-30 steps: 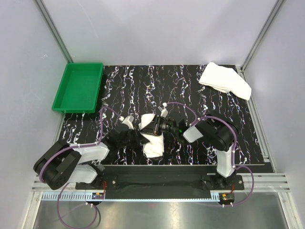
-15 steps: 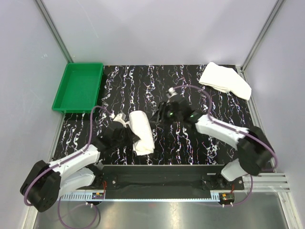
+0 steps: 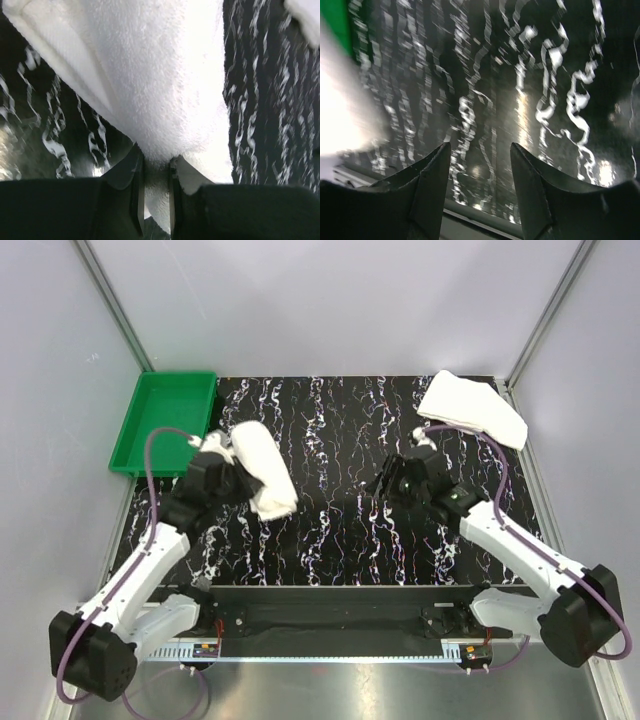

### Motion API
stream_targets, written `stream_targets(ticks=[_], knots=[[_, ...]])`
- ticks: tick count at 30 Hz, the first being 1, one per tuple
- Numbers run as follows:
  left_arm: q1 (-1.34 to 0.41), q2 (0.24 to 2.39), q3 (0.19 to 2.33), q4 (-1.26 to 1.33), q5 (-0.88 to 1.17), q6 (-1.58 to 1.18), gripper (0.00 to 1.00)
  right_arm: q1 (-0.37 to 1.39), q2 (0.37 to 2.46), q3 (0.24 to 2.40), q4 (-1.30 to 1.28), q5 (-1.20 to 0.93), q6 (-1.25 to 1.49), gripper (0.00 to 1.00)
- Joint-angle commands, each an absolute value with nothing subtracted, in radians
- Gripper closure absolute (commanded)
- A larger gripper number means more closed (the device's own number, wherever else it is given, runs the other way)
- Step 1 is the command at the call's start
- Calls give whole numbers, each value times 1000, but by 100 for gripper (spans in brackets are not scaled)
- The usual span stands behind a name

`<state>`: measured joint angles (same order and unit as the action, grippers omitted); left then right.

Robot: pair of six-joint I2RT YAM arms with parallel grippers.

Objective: Roll the towels
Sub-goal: Place the rolled towel into the container

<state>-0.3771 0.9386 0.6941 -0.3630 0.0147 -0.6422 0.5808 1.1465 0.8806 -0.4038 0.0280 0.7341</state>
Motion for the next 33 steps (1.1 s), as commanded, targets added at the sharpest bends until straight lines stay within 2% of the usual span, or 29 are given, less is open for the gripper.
stream_targets(ticks=[1,6,12,15,18,19,23,30,33], knots=[[-243,982,862,-305,44,-577,100,586,1154,766,-329,-46,756,42],[-25,1064,985,-213,80,-623,100,586,1178,614,-152,-90,738,42],[167,1273,1069,69,190,-780,100,586,1274,526,-9,-101,664,42],[186,1353,1115,205,122,-822,100,584,1305,540,55,-150,637,44],[190,1483,1124,340,-35,-903,100,586,1327,528,97,-175,620,43],[193,1512,1118,461,-55,-937,100,586,1336,528,118,-198,612,43],[199,1669,1135,668,-161,-992,100,586,1402,560,126,-225,597,45],[206,1980,1294,808,-239,-1038,100,586,1491,600,135,-262,584,48],[204,2086,1426,779,-255,-1000,100,584,1505,607,138,-270,581,48]])
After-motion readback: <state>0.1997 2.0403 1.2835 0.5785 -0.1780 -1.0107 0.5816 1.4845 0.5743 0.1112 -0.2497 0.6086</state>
